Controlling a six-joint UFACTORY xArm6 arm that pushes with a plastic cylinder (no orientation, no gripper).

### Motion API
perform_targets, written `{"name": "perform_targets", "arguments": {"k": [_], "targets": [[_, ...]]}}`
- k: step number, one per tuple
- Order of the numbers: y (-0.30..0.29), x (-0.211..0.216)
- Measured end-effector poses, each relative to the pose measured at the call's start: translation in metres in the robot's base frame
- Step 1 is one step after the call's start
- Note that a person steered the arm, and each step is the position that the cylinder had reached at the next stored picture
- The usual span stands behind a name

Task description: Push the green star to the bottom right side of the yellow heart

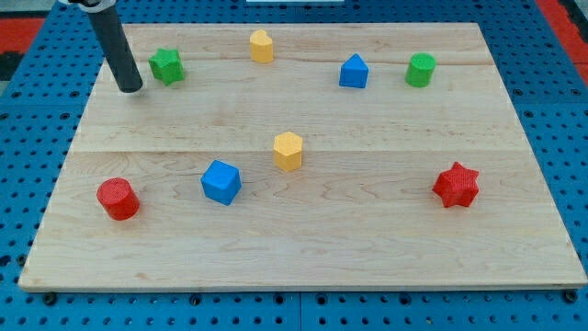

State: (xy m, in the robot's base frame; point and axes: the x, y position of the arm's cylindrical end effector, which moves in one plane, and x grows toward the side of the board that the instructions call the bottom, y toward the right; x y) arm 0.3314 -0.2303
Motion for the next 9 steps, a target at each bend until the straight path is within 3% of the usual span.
{"name": "perform_targets", "arguments": {"k": [1, 5, 9], "targets": [[-0.002, -0.031], [-0.002, -0.047], [0.088, -0.041]]}}
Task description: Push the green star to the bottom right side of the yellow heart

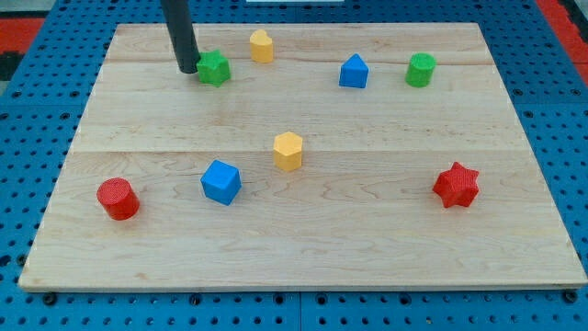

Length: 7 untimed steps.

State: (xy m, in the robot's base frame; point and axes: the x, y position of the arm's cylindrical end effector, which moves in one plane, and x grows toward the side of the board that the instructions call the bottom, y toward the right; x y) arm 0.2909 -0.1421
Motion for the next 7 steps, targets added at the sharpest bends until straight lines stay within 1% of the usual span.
{"name": "perform_targets", "arguments": {"k": [4, 5, 7], "targets": [[0.071, 0.0], [0.08, 0.0], [0.081, -0.001]]}}
